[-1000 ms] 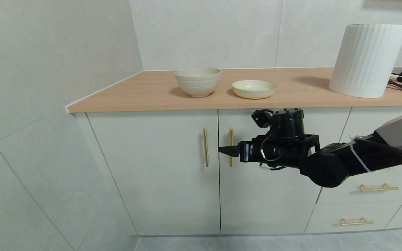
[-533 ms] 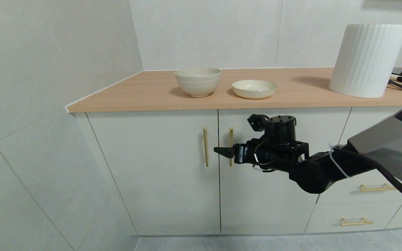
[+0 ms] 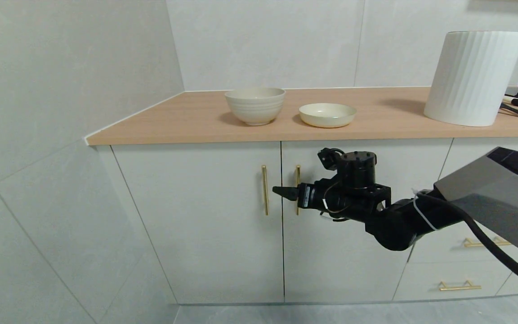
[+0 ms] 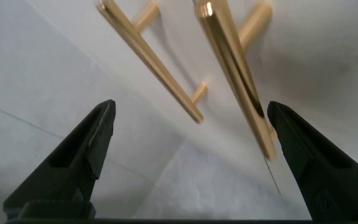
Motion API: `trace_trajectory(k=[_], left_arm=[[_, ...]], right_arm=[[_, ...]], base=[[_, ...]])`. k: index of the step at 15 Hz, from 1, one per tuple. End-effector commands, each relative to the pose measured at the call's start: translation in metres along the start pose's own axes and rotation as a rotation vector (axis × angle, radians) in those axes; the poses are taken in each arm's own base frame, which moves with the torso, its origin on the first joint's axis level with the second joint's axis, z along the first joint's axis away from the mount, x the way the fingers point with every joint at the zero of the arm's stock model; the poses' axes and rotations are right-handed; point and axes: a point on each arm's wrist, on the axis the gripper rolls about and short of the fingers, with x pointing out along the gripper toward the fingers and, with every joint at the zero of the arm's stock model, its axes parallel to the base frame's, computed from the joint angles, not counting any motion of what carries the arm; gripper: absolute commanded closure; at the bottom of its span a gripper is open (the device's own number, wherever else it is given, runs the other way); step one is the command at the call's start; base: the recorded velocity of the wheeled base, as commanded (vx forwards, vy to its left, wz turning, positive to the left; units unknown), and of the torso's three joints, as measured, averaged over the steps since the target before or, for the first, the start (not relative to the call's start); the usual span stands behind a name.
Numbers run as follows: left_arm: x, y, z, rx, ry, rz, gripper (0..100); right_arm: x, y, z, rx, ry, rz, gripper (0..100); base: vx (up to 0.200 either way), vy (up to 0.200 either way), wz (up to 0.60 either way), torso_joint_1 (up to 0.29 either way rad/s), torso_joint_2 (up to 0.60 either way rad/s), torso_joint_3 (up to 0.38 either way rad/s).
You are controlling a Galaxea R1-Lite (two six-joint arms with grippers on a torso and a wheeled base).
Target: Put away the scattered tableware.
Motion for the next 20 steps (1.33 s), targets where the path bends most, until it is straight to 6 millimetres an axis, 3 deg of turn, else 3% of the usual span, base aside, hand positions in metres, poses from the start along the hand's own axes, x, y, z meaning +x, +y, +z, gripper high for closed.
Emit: trace_trajectory(k=[1, 17, 20], left_arm=[[0.000, 0.000, 0.000, 0.000, 0.001, 0.001, 0], [0.000, 0.000, 0.000, 0.000, 0.001, 0.001, 0], [0.000, 0.000, 0.000, 0.000, 0.001, 0.001, 0]], right_arm=[[0.001, -0.001, -0.002, 0.002, 0.003, 0.000, 0], [0.002, 0.012, -0.013, 0.000, 0.035, 0.030, 0], [-0.009, 0.016, -0.012, 0.001, 0.048, 0.036, 0]], base=[[0.000, 0.000, 0.00, 0.000, 0.00, 0.000], [0.000, 0.000, 0.00, 0.000, 0.00, 0.000], [0.000, 0.000, 0.00, 0.000, 0.00, 0.000]])
